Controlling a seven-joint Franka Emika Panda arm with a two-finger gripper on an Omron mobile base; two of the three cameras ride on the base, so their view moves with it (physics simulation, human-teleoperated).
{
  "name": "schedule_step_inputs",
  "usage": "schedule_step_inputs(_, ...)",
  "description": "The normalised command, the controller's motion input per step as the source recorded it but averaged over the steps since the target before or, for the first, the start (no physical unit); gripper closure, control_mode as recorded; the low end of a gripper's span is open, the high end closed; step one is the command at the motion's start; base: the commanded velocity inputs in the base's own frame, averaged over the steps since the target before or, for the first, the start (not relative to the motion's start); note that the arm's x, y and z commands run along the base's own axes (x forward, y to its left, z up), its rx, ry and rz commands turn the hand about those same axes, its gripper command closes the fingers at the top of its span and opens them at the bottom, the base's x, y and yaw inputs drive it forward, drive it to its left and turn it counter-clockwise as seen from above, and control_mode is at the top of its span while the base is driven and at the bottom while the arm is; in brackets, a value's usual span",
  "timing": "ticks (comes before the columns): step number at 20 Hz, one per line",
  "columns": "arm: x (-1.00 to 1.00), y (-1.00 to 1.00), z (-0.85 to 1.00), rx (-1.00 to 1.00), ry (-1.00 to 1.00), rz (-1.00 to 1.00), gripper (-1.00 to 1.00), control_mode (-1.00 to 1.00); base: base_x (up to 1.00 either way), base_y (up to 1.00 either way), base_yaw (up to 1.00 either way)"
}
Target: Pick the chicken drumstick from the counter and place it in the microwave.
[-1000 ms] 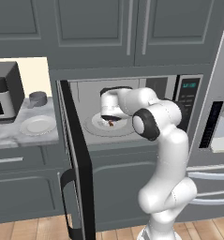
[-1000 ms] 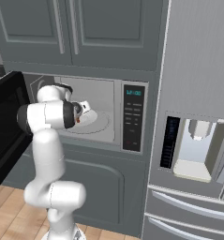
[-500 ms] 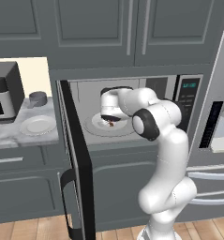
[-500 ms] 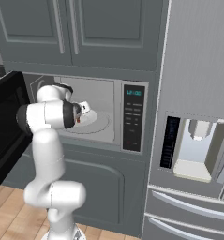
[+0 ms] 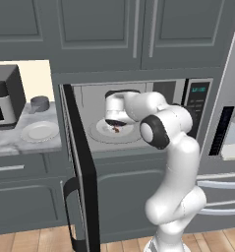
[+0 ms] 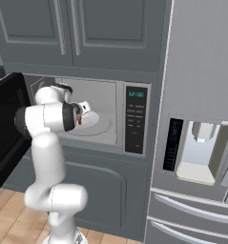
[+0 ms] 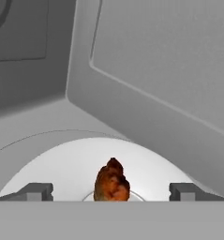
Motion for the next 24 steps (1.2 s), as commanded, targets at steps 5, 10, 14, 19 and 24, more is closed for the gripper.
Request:
schedule_step_inputs(5,-0.25,0.00,0.26,-0.02,0.00,0.00,-1.00,-1.00,0.00,0.00,0.00)
schedule_step_inputs(10,-0.27,-0.03,0.22,0.00,0.00,0.00,-1.00,-1.00,0.00,0.00,0.00)
schedule_step_inputs(14,-0.53,-0.17,0.06,0.00,0.00,0.00,-1.00,-1.00,0.00,0.00,0.00)
schedule_step_inputs(19,-0.73,-0.25,0.04,0.00,-0.02,0.00,-1.00,-1.00,0.00,0.00,0.00)
schedule_step_inputs(24,-0.62,-0.22,0.50,0.00,-0.08,0.02,-1.00,-1.00,0.00,0.00,0.00)
